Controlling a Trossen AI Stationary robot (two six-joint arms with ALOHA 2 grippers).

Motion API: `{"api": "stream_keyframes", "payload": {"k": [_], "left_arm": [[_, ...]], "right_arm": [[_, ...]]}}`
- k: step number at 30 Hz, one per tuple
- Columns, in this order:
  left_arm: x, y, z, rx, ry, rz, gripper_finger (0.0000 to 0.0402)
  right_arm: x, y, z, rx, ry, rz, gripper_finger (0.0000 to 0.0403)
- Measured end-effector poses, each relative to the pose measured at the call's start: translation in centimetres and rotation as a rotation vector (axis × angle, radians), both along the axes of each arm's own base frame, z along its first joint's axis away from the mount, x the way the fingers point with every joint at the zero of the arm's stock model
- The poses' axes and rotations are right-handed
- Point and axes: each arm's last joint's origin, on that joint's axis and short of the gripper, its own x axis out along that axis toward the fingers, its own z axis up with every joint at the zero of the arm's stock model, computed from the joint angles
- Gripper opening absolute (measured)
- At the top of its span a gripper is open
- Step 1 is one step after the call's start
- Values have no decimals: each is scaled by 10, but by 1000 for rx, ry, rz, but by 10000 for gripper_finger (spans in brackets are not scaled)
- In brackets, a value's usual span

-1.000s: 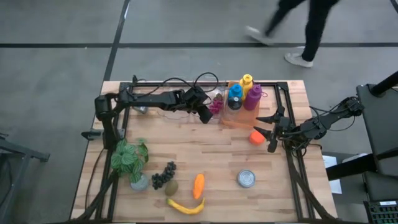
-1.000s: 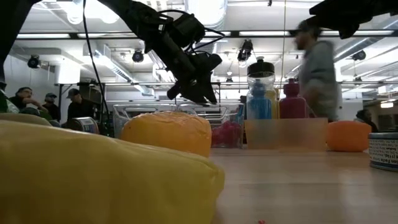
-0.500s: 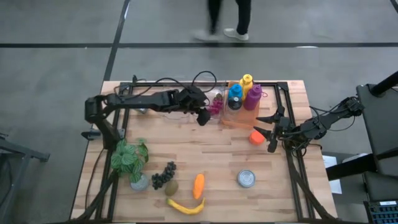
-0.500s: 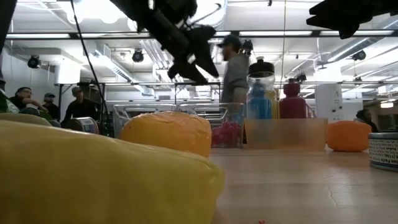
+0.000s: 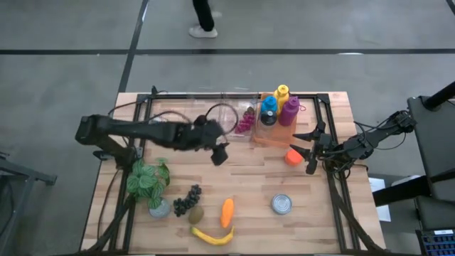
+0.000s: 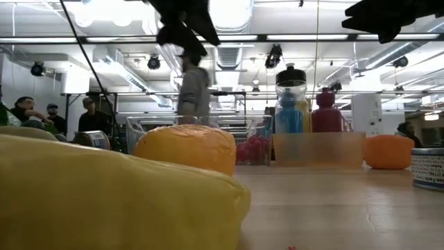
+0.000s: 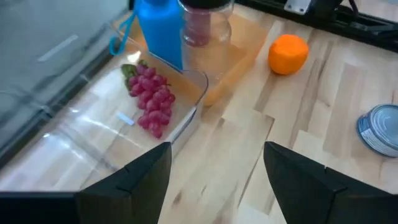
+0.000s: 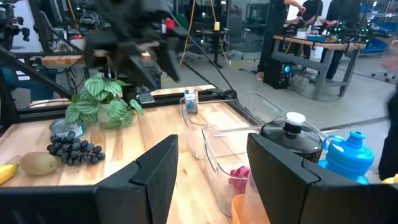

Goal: Pick & Place Food Item
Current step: Put the black grapes into the right transparent bin

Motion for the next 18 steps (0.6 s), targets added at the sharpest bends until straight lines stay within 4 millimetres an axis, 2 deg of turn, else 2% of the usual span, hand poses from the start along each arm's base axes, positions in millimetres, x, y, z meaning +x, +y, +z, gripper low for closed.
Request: {"api": "stream_keyframes", "payload": {"k": [9, 18], "left_arm": [[-35, -60, 5, 5, 27, 88, 262], [-60, -98, -2, -118, 68, 138, 262]], "right_arm": [[0, 0, 0, 0, 0, 0, 190], [0, 0, 0, 0, 0, 0, 190]]}}
